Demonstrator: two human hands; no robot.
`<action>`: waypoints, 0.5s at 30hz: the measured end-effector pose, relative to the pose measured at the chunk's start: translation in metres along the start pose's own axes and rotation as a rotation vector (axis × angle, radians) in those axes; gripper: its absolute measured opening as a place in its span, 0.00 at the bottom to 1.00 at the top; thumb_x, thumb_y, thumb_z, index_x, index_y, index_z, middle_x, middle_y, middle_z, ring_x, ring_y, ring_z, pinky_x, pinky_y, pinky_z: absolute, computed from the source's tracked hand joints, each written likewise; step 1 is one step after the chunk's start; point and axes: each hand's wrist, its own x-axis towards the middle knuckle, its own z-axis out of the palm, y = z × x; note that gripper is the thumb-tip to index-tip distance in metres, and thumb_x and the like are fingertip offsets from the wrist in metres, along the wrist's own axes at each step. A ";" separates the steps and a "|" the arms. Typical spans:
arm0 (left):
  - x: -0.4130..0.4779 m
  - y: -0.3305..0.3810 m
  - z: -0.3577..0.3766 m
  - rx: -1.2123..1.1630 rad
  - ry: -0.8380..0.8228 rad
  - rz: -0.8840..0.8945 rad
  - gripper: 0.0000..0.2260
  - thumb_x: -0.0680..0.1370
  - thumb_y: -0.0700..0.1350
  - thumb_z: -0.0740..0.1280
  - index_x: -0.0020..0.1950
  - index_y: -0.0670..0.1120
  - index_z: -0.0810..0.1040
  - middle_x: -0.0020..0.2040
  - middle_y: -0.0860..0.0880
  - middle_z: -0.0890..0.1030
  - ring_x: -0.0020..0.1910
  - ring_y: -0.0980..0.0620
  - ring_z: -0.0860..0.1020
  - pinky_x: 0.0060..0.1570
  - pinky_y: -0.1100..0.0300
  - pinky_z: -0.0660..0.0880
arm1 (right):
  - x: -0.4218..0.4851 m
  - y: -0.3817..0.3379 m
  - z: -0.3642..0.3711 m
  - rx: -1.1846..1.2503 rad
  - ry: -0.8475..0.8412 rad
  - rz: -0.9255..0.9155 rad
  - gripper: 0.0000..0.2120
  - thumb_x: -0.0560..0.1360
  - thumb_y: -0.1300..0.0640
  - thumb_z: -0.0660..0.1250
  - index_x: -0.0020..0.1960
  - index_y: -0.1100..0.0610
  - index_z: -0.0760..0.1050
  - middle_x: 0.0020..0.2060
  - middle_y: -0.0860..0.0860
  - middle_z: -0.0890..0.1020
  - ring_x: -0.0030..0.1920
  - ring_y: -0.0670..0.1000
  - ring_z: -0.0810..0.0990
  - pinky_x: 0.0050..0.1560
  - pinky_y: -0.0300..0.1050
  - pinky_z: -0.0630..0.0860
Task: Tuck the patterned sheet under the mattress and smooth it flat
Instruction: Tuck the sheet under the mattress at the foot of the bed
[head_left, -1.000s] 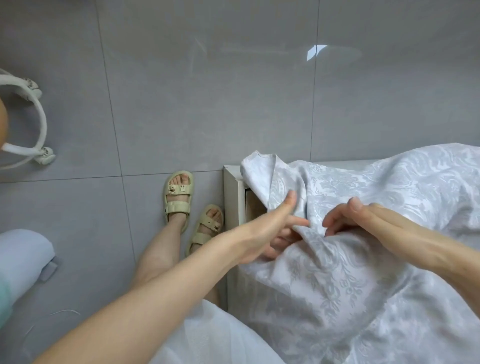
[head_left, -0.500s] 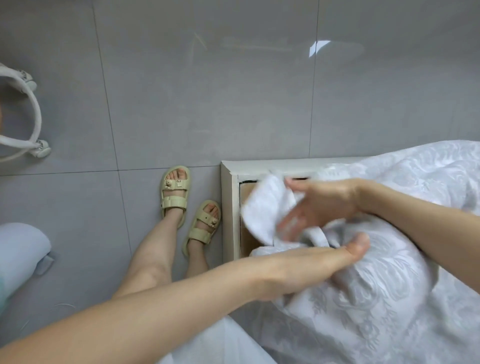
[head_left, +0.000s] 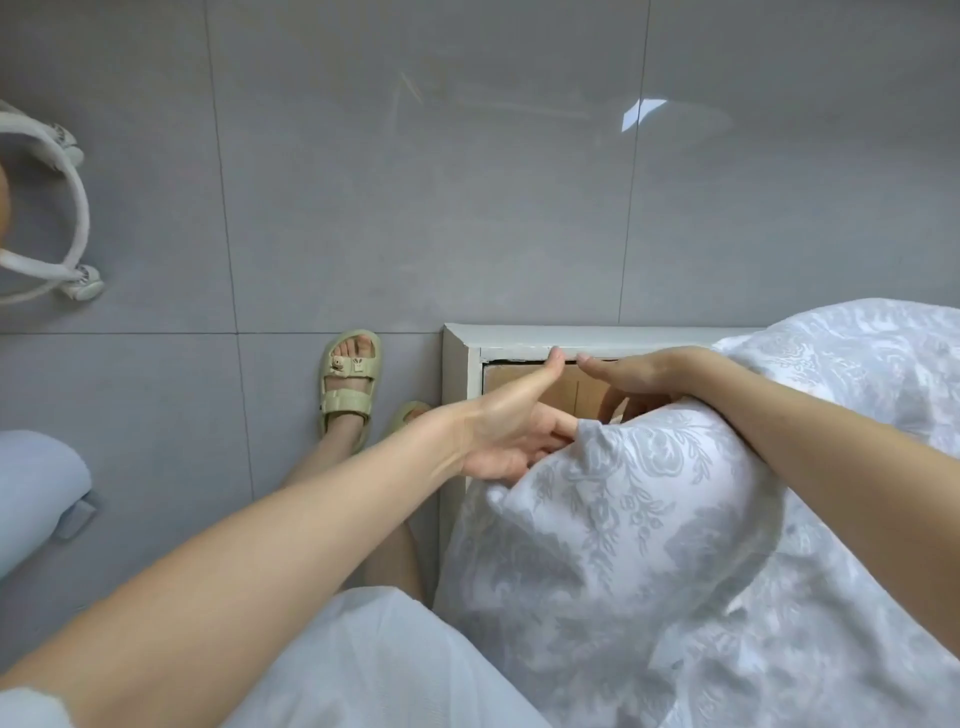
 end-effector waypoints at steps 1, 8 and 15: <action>0.001 0.004 -0.005 -0.027 0.020 -0.020 0.47 0.71 0.74 0.38 0.59 0.38 0.77 0.65 0.40 0.74 0.61 0.42 0.75 0.69 0.44 0.64 | -0.006 -0.006 -0.004 -0.073 0.006 0.024 0.41 0.75 0.30 0.41 0.58 0.60 0.78 0.52 0.57 0.81 0.54 0.57 0.80 0.59 0.52 0.73; 0.013 0.009 -0.044 -0.123 0.064 -0.039 0.48 0.70 0.76 0.41 0.70 0.41 0.69 0.69 0.41 0.72 0.68 0.41 0.70 0.71 0.43 0.61 | -0.052 -0.012 -0.025 0.101 0.294 -0.301 0.39 0.72 0.27 0.37 0.54 0.46 0.80 0.47 0.50 0.85 0.57 0.48 0.79 0.59 0.47 0.66; 0.015 0.001 -0.066 -0.183 0.057 -0.002 0.47 0.69 0.76 0.40 0.69 0.43 0.71 0.69 0.39 0.72 0.68 0.40 0.69 0.69 0.42 0.62 | -0.064 -0.028 0.016 0.091 0.017 -0.479 0.33 0.71 0.28 0.43 0.57 0.44 0.78 0.58 0.41 0.80 0.58 0.39 0.77 0.65 0.39 0.67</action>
